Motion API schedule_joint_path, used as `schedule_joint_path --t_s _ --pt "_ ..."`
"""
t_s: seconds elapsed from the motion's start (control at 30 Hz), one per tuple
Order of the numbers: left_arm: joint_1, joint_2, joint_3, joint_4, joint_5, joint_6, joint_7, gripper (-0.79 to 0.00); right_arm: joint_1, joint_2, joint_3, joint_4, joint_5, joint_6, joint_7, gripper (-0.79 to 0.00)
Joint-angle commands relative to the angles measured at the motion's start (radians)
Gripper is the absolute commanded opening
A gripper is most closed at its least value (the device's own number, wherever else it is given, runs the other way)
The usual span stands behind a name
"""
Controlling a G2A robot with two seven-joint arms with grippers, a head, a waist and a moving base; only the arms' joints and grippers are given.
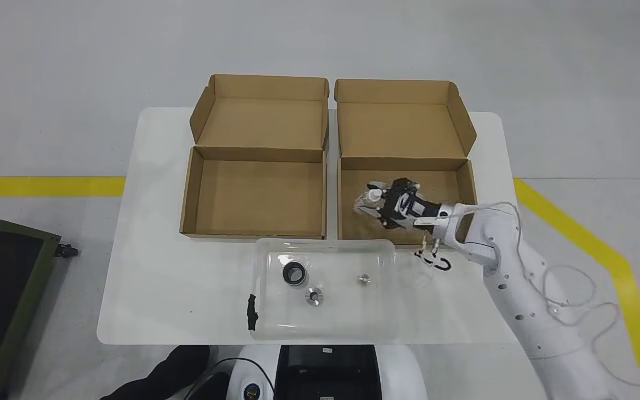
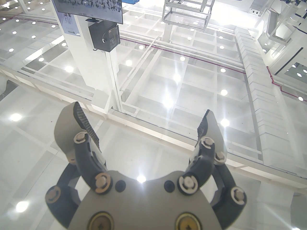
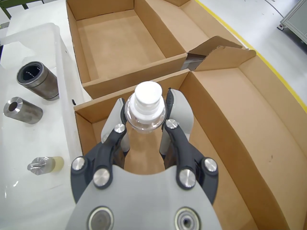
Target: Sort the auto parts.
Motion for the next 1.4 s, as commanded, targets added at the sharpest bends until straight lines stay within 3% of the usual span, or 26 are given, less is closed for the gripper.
schedule_joint_path --t_s 0.0,0.17,0.2,0.3,0.47,0.53,0.57,0.6,0.63,1.0,1.37 --pt "0.000 0.000 0.000 0.000 0.000 0.000 0.000 0.000 0.009 -0.002 -0.011 0.012 -0.004 0.005 0.002 -0.785" --pt "0.000 0.000 0.000 0.000 0.000 0.000 0.000 0.000 0.021 -0.005 -0.027 0.037 -0.015 0.016 0.003 -0.763" --pt "0.000 0.000 0.000 0.000 0.000 0.000 0.000 0.000 0.023 -0.005 -0.029 0.040 -0.016 0.017 0.004 -0.643" --pt "0.000 0.000 0.000 0.000 0.000 0.000 0.000 0.000 0.027 -0.006 -0.036 0.052 -0.023 0.020 0.005 -0.477" --pt "0.000 0.000 0.000 0.000 0.000 0.000 0.000 0.000 0.033 -0.007 -0.047 0.072 -0.028 0.025 0.002 -0.480" --pt "0.000 0.000 0.000 0.000 0.000 0.000 0.000 0.000 0.035 -0.008 -0.050 0.076 -0.028 0.026 0.001 -0.434" --pt "0.000 0.000 0.000 0.000 0.000 0.000 0.000 0.000 0.037 -0.008 -0.052 0.078 -0.029 0.025 0.002 -0.385" --pt "0.000 0.000 0.000 0.000 0.000 0.000 0.000 0.000 0.038 -0.008 -0.052 0.078 -0.028 0.026 0.002 -0.126" --pt "0.000 0.000 0.000 0.000 0.000 0.000 0.000 0.000 0.038 -0.008 -0.052 0.077 -0.027 0.027 0.003 0.000" --pt "0.000 0.000 0.000 0.000 0.000 0.000 0.000 0.000 0.002 0.011 0.031 -0.142 -0.008 0.023 0.035 0.000" --pt "0.000 0.000 0.000 0.000 0.000 0.000 0.000 0.000 -0.117 0.038 0.091 -0.433 0.069 -0.069 0.184 0.000"
